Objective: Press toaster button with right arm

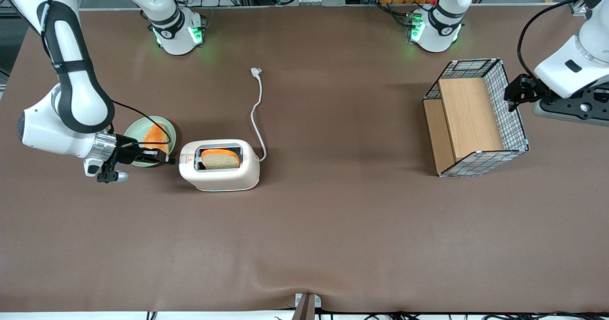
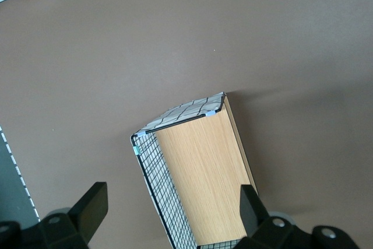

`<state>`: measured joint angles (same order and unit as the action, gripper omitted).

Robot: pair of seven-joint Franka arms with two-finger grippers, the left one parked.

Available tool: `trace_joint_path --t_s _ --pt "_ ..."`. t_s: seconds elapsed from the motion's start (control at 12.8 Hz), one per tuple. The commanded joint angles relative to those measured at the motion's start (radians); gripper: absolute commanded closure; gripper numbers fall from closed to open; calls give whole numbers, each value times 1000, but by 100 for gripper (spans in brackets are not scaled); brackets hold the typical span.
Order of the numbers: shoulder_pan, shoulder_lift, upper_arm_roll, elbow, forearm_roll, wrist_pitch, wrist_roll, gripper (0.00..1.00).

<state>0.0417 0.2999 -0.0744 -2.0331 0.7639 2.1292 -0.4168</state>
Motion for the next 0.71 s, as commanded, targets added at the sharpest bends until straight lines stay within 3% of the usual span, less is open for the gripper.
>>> trace_joint_path --t_s 0.0,0.63 --pt "-5 11 8 -7 35 24 -34 100" --pt "7 71 8 -10 37 67 -36 100"
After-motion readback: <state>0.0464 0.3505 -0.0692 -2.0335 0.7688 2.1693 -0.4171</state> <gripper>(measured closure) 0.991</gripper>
